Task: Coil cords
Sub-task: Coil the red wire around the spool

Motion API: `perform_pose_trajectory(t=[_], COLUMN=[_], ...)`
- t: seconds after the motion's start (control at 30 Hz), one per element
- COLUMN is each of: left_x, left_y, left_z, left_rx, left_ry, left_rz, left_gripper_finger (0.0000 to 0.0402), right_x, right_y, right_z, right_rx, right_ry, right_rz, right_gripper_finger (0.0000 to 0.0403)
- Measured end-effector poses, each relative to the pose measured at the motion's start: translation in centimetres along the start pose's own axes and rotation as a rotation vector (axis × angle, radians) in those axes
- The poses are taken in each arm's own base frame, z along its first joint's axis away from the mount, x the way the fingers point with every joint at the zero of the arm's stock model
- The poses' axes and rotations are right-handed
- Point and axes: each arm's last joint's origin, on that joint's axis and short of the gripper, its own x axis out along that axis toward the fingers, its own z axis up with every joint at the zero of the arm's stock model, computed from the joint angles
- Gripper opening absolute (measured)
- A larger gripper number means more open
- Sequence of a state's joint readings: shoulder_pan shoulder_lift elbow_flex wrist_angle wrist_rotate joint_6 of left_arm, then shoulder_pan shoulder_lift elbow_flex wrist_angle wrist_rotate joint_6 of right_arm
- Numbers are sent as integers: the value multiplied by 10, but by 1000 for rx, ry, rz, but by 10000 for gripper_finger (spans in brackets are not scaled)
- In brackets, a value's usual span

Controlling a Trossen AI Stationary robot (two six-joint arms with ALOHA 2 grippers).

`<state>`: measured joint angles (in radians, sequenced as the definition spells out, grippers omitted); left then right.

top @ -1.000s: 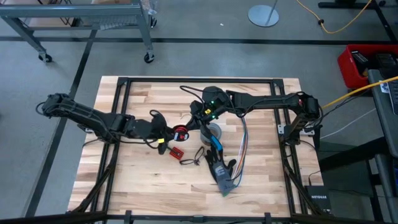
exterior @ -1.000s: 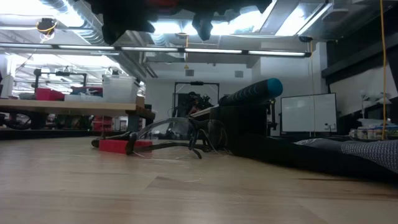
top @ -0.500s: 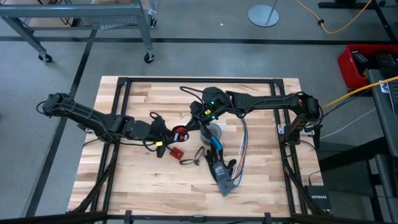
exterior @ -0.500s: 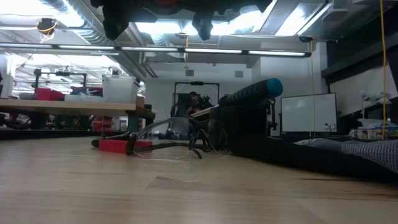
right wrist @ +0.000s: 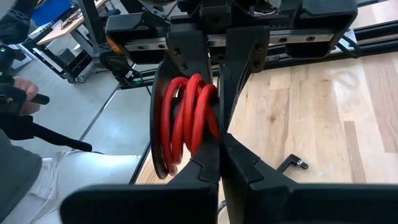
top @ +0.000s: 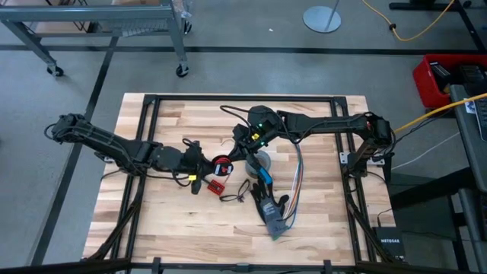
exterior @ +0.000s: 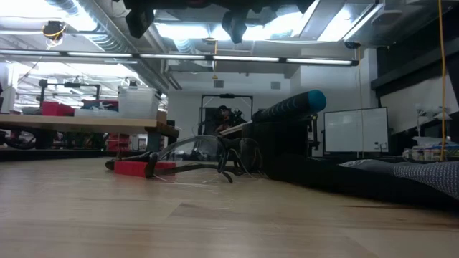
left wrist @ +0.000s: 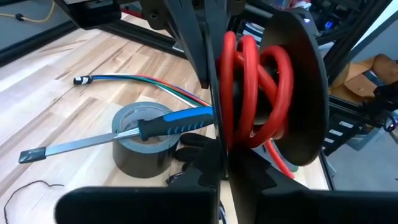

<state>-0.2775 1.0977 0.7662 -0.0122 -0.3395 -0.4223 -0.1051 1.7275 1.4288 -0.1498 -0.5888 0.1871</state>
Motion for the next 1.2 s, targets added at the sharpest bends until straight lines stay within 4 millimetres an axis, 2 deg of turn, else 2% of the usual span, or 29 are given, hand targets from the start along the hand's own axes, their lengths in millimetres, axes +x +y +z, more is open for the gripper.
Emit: perform_pose_trajectory(t=[0.57,0.77,1.2], left_x=[0,0,-1], left_y=[2,2,1], left_z=[0,1,2], left_rx=[-33,-37,-37], left_ry=[-20,-27,-37], left_rz=[53,59,59], left_gripper_finger=[2,1,0], right_x=[0,1,1], right_y=[-1,-1,-1], right_z=[2,2,8], right_rx=[-13,-17,-52], right_ry=[-19,-30,-88], right_rz=[1,-18,-33], right_gripper_finger=[8,53,187])
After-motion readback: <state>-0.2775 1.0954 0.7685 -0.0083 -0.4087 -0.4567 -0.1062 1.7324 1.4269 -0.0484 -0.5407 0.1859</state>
